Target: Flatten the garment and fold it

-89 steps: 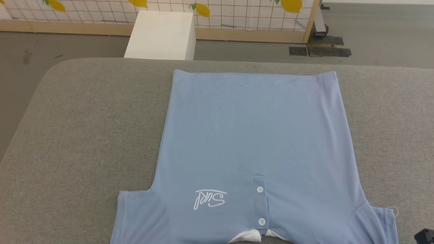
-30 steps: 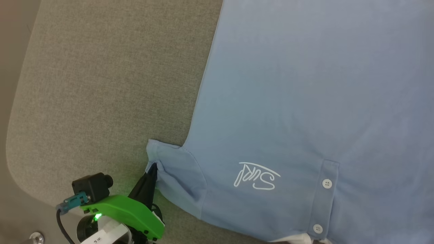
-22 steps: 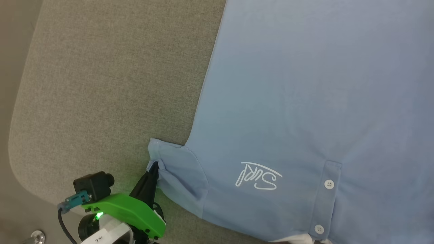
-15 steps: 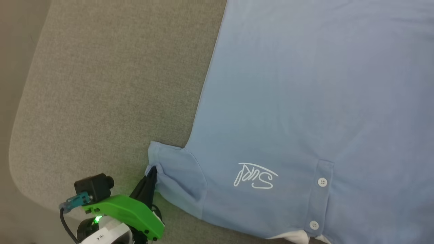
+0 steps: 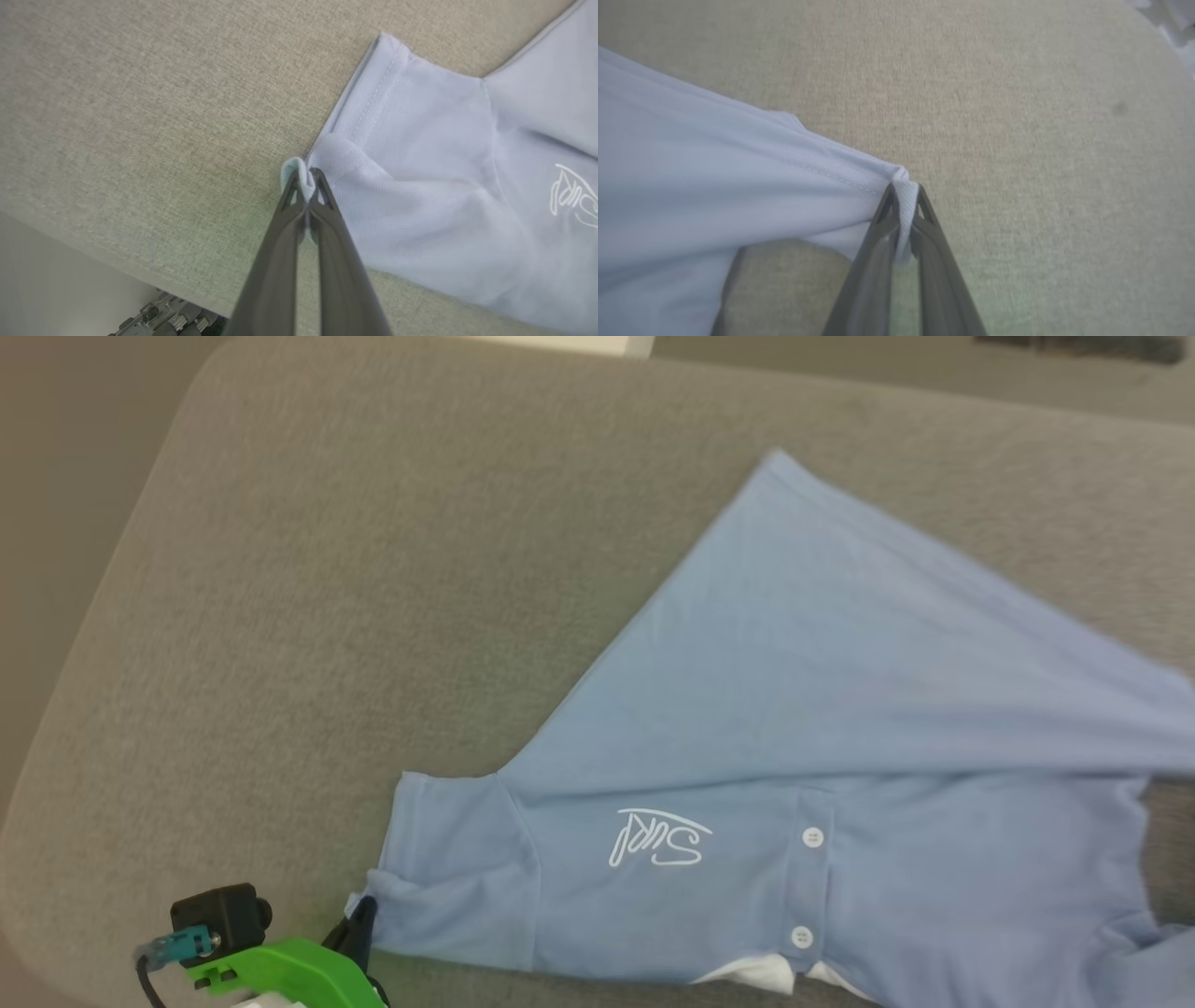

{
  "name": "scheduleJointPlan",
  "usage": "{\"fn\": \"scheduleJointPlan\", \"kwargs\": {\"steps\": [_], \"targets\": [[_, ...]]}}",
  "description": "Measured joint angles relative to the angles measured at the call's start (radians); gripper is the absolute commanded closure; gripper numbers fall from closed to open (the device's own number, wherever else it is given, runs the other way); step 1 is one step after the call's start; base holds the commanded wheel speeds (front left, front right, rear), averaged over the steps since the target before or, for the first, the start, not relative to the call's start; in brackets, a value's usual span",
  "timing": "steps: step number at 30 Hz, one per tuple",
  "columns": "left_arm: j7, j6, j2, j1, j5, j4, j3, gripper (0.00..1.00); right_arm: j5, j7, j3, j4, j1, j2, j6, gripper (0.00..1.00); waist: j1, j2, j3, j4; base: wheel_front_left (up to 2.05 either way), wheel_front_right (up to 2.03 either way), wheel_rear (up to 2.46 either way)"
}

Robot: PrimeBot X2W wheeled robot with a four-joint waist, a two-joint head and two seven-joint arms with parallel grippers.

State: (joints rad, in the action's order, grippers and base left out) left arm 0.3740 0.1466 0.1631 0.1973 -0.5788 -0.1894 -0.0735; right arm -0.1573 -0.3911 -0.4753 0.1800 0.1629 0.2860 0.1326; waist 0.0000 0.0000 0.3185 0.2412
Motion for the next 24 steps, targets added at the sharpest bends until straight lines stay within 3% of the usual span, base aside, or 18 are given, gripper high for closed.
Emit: {"fn": "scheduleJointPlan", "kwargs": {"steps": [9,17,18,19,20,24], "targets": [[0.025,0.013,0.023,0.026,0.002,-0.043,0.001,1.0,-0.026,-0.334,-0.079,-0.137,-0.217,-0.114,0.0,1.0,0.0,0.0,-0.096,-0.082,0.0,0.0,0.0],[0.031,0.013,0.027,0.027,0.004,-0.053,-0.004,1.0,-0.054,-0.427,-0.084,-0.154,-0.24,-0.151,0.0,1.0,0.0,0.0,-0.116,-0.108,0.0,0.0,0.0],[0.034,0.014,0.028,0.027,0.004,-0.054,-0.005,1.0,-0.053,-0.41,-0.083,-0.16,-0.24,-0.151,0.0,0.78,0.0,0.0,-0.114,-0.107,0.0,0.0,0.0],[0.034,0.015,0.028,0.027,0.004,-0.055,-0.005,1.0,-0.053,-0.39,-0.081,-0.165,-0.238,-0.151,0.0,0.3,0.0,0.0,-0.113,-0.106,0.0,0.0,0.0],[0.034,0.016,0.028,0.027,0.004,-0.056,-0.005,1.0,-0.052,-0.36,-0.078,-0.168,-0.237,-0.15,0.0,0.0,0.0,0.0,-0.112,-0.105,0.0,0.0,0.0],[0.034,0.016,0.027,0.023,0.004,-0.057,-0.01,1.0,-0.073,-0.207,-0.017,-0.186,-0.183,-0.136,0.0,0.0,0.0,0.0,-0.112,-0.1,0.0,0.0,0.0]]}}
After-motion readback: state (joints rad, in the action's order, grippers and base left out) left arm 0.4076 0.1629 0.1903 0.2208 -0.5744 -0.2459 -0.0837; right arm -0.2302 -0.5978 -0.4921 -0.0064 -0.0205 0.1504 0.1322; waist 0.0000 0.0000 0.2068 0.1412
